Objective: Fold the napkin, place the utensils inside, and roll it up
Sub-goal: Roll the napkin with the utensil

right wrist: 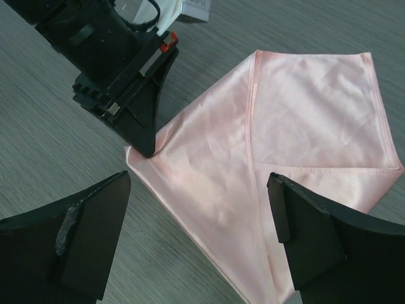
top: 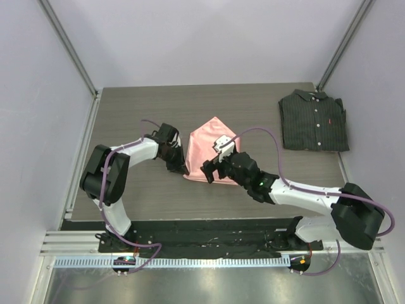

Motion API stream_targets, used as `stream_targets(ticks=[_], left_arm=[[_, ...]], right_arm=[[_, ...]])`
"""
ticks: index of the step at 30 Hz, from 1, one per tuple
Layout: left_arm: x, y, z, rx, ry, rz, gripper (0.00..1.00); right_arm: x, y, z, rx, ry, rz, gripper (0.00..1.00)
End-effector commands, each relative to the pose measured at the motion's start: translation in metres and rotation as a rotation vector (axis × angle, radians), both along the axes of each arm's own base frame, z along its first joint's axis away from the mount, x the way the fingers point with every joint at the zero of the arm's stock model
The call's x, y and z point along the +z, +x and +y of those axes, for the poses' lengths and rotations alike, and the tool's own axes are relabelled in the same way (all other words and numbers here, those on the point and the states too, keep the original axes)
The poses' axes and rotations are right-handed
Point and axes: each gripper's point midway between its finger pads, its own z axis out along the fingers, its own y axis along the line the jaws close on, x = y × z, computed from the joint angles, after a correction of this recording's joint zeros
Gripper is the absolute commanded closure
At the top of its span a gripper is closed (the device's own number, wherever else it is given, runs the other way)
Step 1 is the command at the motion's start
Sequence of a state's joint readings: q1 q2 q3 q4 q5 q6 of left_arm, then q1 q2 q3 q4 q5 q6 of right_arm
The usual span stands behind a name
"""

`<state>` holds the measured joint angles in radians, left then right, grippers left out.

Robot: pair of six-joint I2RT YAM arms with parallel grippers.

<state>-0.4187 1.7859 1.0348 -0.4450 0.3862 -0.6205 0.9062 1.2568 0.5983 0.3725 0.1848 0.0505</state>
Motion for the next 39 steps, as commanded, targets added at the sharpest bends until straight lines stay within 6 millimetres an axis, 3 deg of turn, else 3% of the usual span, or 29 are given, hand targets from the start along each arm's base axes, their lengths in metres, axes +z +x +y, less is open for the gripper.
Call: stream_targets(ticks=[1,3,4,7,11,14,22,28,33,39], left_arm=[[0.01,0.001,-0.001,-0.043,-0.01,0.003,1.0],[0.01,0.0,0.0,-0.048,-0.01,0.01,1.0],[0.01,0.0,0.0,-0.049,-0.013,0.012,1.0],[0.01,0.0,0.002,-0.045,-0.032,0.025,1.0],[0.01,-0.002,0.006,-0.045,-0.043,0.046,1.0],[0.011,-0.003,0.009,-0.045,-0.051,0.054,1.0],[0.011,-0.004,0.009,-0.046,-0.072,0.065,1.0],[0.009,-0.004,0.014,-0.036,-0.068,0.068,1.0],[0.011,0.001,0.019,-0.015,-0.077,0.06,1.0],[0.012,0.003,0.021,-0.006,-0.091,0.059,1.0]], right_arm=[[-0.003,0.014,0.027,0.002,-0.039,0.023,0.0],[-0.025,0.013,0.027,0.005,-0.209,0.004,0.0],[-0.035,-0.002,0.043,0.043,-0.273,-0.019,0.0],[-0.038,-0.014,0.057,0.048,-0.36,-0.124,0.0],[-0.061,-0.017,0.07,0.053,-0.442,-0.153,0.02],[-0.065,-0.016,0.069,0.007,-0.491,-0.229,0.05],[-0.101,-0.01,0.071,-0.045,-0.635,-0.283,0.14],[-0.113,0.0,0.052,-0.151,-0.772,-0.331,0.23],[-0.118,-0.006,0.026,-0.175,-0.805,-0.316,0.29],[-0.128,-0.008,0.014,-0.188,-0.845,-0.308,0.4]])
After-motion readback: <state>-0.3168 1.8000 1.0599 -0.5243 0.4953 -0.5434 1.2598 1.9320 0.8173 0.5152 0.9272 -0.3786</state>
